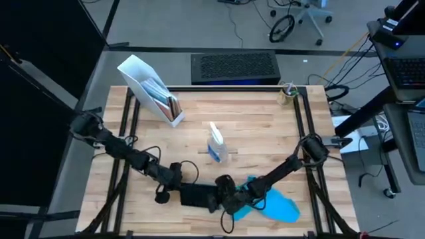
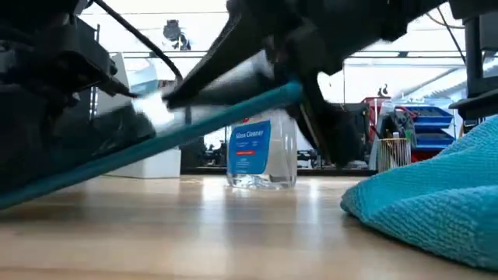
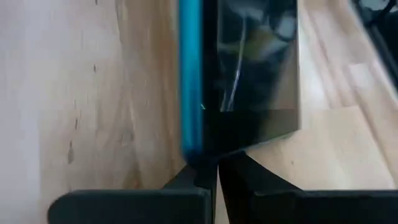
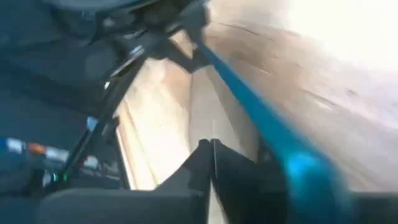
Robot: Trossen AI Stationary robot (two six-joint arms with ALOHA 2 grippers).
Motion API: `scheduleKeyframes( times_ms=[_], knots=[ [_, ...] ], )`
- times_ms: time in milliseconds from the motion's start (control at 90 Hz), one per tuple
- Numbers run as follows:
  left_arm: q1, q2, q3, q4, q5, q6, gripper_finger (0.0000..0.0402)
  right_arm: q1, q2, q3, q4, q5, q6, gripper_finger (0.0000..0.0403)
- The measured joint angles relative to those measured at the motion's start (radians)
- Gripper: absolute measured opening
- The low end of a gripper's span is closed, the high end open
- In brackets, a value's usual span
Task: Apply microfiber cloth
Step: Spray the front of the tablet with the spray cleaning bottle
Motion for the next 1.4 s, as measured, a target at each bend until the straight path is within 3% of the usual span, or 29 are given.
scheduleKeyframes(
  times_ms=[189, 389, 556, 800, 1044, 1189, 1311, 1400],
  knots=[
    [0.000, -0.138, 0.000, -0.043, -0.034, 0.104, 0.0000, 0.012, -0.074, -0.005, -0.070, 0.025, -0.201, 0.0009],
    [0.016, -0.272, 0.001, -0.086, -0.138, 0.102, 0.0000, 0.043, -0.294, -0.006, -0.326, 0.027, -0.381, 0.0007],
    [0.021, -0.296, 0.001, -0.054, -0.143, 0.101, 0.0000, 0.066, -0.493, -0.006, -0.598, 0.028, -0.483, 0.0007],
    [0.034, -0.295, 0.001, -0.046, -0.153, 0.101, 0.0000, 0.100, -0.712, -0.005, -1.021, 0.032, -0.392, 0.0007],
    [0.123, -0.295, 0.000, 0.103, -0.290, -0.009, 0.0014, 0.060, -0.754, -0.008, -1.387, 0.081, -0.250, 0.0007],
    [0.208, -0.285, 0.000, 0.153, -0.396, -0.030, 0.0069, -0.017, -0.737, -0.099, -1.365, 0.138, -0.268, 0.0007],
    [0.280, -0.254, 0.000, 0.196, -0.504, -0.031, 0.0122, -0.103, -0.736, -0.233, -1.175, 0.152, -0.385, 0.0007],
    [0.325, -0.221, 0.000, 0.236, -0.522, -0.031, 0.0148, -0.162, -0.734, -0.313, -1.035, 0.148, -0.462, 0.0007]
  ],
)
